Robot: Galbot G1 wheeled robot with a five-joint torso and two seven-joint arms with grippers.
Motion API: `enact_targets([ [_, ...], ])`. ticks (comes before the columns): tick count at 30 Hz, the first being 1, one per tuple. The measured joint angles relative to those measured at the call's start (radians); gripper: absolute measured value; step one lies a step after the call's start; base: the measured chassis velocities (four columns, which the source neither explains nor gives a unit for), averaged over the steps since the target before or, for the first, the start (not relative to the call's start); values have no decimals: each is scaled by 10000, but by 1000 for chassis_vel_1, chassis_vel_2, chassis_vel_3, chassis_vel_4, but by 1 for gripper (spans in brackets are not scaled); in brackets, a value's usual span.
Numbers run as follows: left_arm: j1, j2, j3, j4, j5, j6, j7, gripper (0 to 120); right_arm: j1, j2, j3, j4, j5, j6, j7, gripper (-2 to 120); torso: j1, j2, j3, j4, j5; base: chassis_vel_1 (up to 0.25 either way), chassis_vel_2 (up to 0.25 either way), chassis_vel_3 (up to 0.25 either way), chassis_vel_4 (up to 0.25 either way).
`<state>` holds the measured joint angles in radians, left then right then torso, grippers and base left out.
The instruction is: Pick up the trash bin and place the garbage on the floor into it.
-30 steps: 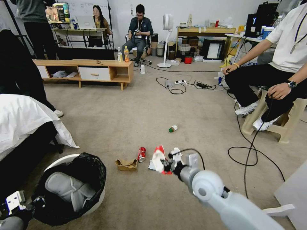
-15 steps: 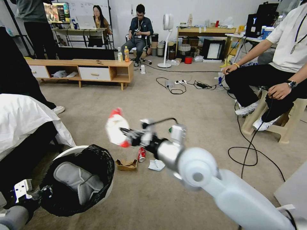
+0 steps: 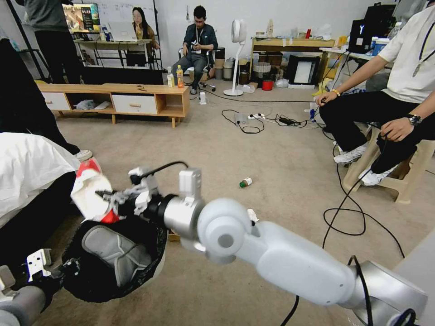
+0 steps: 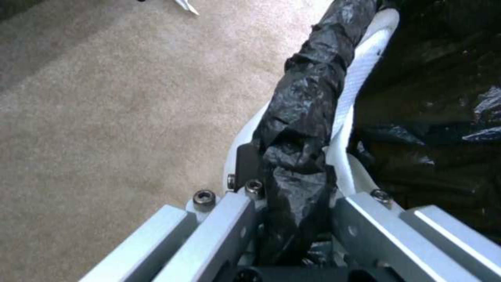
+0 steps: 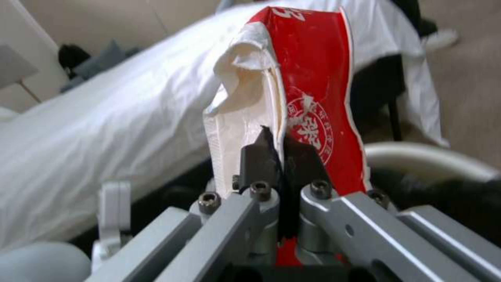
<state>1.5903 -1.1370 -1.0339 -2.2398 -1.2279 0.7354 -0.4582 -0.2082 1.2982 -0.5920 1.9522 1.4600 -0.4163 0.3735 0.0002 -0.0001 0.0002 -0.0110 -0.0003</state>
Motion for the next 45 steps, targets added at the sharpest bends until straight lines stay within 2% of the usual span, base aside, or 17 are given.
enact_targets([
  [11,-18,68,18,33,-9,0,-11,1,-232,34,-805,-400,-25,-296,334,0,0,0,0,0,2,0,0,0,0],
  [27,55,91,-53,-53,-35,0,10,1,-703,-18,-1012,-668,-403,-289,325,0,0,1,-1,1,3,0,0,0,0],
  [45,-19,104,-28,238,10,0,28,1,-1508,-448,-1241,-653,-959,-206,240,1,0,1,-1,1,3,0,0,0,0],
])
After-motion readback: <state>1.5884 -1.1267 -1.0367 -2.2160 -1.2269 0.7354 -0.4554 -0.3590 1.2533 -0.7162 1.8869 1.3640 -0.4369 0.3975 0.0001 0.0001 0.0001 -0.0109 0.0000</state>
